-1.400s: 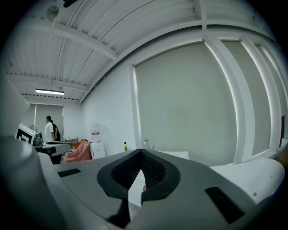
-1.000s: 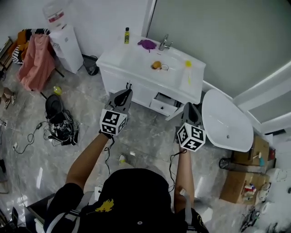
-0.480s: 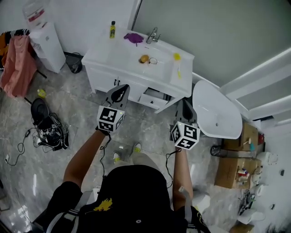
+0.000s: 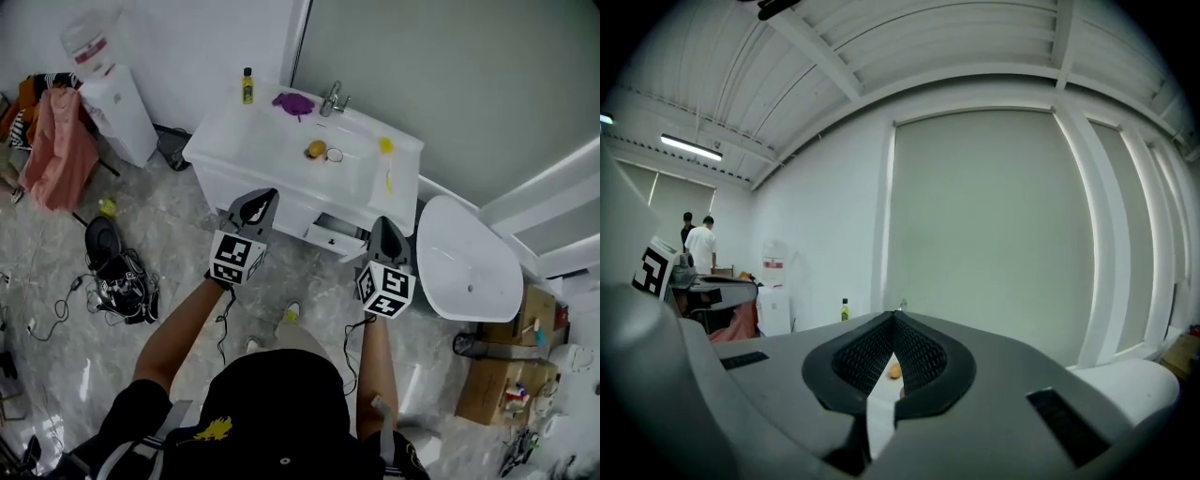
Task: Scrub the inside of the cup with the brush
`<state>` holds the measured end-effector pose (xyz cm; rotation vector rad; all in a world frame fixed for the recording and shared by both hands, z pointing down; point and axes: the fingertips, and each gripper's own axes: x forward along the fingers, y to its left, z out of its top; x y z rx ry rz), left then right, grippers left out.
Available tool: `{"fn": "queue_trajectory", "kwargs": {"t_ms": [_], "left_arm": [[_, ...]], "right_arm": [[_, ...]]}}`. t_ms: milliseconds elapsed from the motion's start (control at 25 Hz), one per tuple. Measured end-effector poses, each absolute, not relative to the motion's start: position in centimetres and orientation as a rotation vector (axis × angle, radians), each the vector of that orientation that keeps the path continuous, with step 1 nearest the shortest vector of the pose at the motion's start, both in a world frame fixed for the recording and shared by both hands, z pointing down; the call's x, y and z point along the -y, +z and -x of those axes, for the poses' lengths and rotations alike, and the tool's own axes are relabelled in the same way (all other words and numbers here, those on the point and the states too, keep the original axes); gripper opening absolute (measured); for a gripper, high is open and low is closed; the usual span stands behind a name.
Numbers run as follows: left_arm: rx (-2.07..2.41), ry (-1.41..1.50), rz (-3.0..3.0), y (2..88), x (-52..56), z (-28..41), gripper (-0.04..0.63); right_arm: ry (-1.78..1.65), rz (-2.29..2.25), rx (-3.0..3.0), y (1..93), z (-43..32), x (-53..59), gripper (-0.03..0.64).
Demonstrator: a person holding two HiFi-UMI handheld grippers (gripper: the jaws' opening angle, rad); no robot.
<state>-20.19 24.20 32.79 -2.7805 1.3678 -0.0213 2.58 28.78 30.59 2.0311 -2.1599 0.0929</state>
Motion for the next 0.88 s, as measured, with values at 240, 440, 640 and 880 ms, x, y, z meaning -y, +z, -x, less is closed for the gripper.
{"fn": "queue_trajectory", "kwargs": {"t_ms": [240, 440, 640, 880], "left_arm": [[-1.434, -0.078, 2.742, 31.9, -17.3, 16.6, 0.017], [-1.465, -0.089, 2.733, 31.6, -12.8, 12.2, 0.017], [-1.435, -0.135, 2.745, 32.2, -9.0, 9.0, 0.017], [-1.432, -0.115, 2.771, 33.0, -4.5, 6.9, 0.017]], "right_arm": [[0.111, -1.994, 2.237, 30.5, -6.1, -21.3, 0.026], [0.134, -1.969, 2.277, 30.3, -10.3, -15.7, 0.026], [0.152, -1.998, 2.269, 30.4, -13.8, -12.0, 0.026], [0.153, -2.02, 2.23, 31.0, -16.0, -8.1, 0.026]]}}
